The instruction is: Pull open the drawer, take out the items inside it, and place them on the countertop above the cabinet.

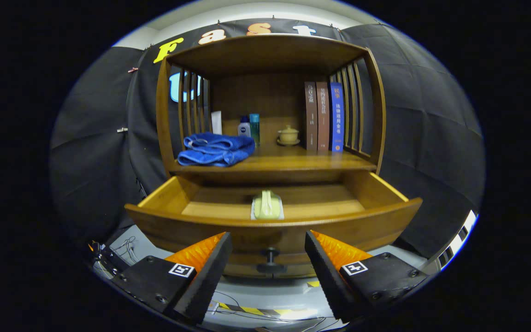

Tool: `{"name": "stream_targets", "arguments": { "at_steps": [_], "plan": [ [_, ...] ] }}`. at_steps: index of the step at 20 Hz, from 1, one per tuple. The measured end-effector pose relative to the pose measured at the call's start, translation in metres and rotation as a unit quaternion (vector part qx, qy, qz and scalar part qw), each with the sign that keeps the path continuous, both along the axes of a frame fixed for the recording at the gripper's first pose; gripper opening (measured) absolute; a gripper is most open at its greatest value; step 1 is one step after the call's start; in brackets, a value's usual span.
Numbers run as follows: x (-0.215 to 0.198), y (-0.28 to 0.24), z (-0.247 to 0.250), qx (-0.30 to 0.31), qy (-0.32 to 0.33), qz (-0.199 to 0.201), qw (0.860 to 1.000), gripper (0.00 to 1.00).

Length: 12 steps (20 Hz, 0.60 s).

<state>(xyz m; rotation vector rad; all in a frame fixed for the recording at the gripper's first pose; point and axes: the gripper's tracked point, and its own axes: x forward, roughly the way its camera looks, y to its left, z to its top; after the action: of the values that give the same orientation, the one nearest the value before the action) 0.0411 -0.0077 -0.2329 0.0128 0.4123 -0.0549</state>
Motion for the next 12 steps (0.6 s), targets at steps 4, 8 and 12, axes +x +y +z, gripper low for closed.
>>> {"name": "stream_targets", "arguments": {
  "at_steps": [4,8,12],
  "plan": [
    [0.057,-0.009,0.026,0.012,0.007,-0.014,1.000,1.00],
    [0.115,-0.006,-0.001,0.026,0.101,-0.015,0.994,0.97],
    [0.152,-0.004,-0.047,0.036,0.196,-0.021,0.980,0.96]
  ]
}}
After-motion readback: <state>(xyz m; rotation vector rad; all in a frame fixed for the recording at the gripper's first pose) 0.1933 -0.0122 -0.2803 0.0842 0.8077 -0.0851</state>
